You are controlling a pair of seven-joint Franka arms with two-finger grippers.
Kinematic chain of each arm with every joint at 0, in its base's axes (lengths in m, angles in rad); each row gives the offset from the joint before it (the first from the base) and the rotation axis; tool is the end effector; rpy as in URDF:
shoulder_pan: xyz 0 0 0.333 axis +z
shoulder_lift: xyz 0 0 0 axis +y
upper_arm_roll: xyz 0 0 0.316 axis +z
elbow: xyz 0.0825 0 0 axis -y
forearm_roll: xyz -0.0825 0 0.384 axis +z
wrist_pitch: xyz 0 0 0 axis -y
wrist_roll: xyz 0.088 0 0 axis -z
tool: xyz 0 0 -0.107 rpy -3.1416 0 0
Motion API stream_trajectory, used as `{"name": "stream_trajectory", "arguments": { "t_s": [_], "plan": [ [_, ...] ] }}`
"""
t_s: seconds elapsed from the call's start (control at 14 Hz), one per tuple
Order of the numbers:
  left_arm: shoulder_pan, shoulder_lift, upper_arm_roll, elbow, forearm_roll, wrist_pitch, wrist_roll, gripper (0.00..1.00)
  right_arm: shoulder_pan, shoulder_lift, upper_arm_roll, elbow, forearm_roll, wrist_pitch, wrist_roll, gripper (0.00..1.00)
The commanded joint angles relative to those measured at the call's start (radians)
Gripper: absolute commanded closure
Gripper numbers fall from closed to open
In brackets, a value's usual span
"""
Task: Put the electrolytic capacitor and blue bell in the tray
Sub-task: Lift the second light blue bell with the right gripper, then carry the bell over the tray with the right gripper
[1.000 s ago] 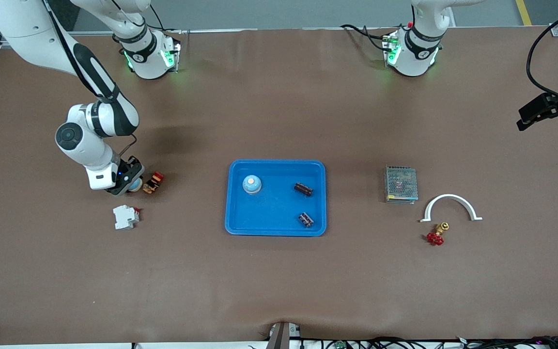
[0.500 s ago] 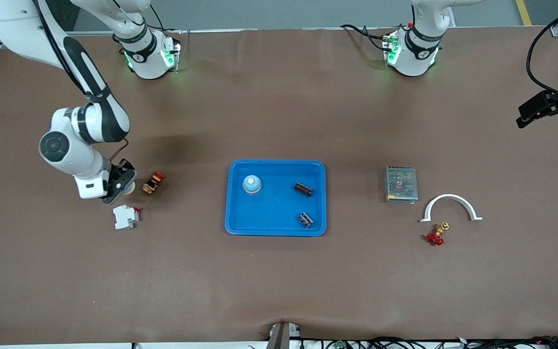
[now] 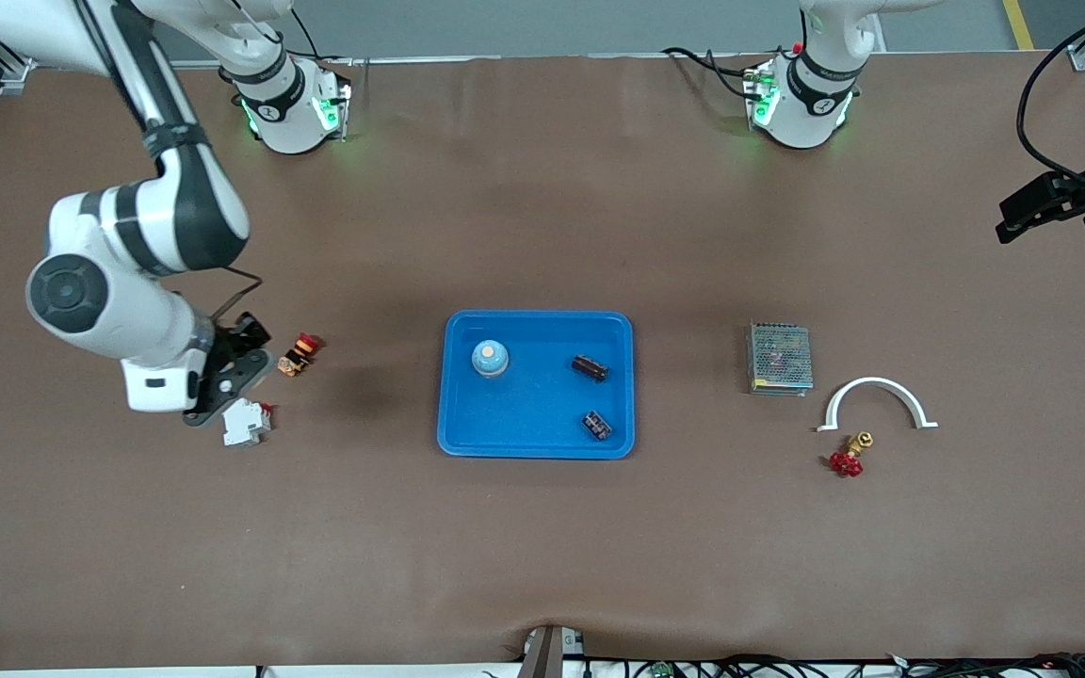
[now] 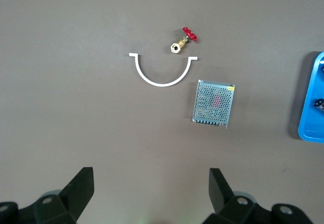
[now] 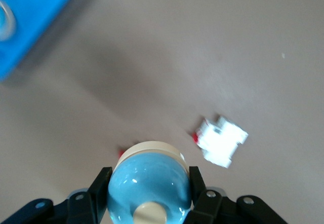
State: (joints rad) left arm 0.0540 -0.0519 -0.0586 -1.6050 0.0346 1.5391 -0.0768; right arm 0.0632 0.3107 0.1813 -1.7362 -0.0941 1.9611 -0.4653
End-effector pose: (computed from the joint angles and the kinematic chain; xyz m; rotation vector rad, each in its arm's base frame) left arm 0.5350 0.0005 0.6339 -3.1013 -0.1135 0.0195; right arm 0.6173 0.1386 0.3947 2.9052 1.1316 -0.1291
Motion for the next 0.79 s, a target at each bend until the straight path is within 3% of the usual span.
{"name": "stream_trajectory", "arguments": {
  "t_s": [0.0,0.5,0.71],
  "plan": [
    [-0.002,-0.016,0.003,0.0,-0.005,-0.017,0.017,0.0,0.093,0.037,-0.006,0.087,0.043,-0.018,0.176,0.59],
    [-0.002,-0.014,0.003,0.0,-0.005,-0.017,0.009,0.0,0.266,0.244,-0.008,0.291,0.051,0.016,0.519,0.6],
    [-0.002,-0.014,0.003,-0.001,-0.005,-0.017,0.006,0.0,0.309,0.324,-0.008,0.323,0.05,0.106,0.591,0.6]
  ]
}}
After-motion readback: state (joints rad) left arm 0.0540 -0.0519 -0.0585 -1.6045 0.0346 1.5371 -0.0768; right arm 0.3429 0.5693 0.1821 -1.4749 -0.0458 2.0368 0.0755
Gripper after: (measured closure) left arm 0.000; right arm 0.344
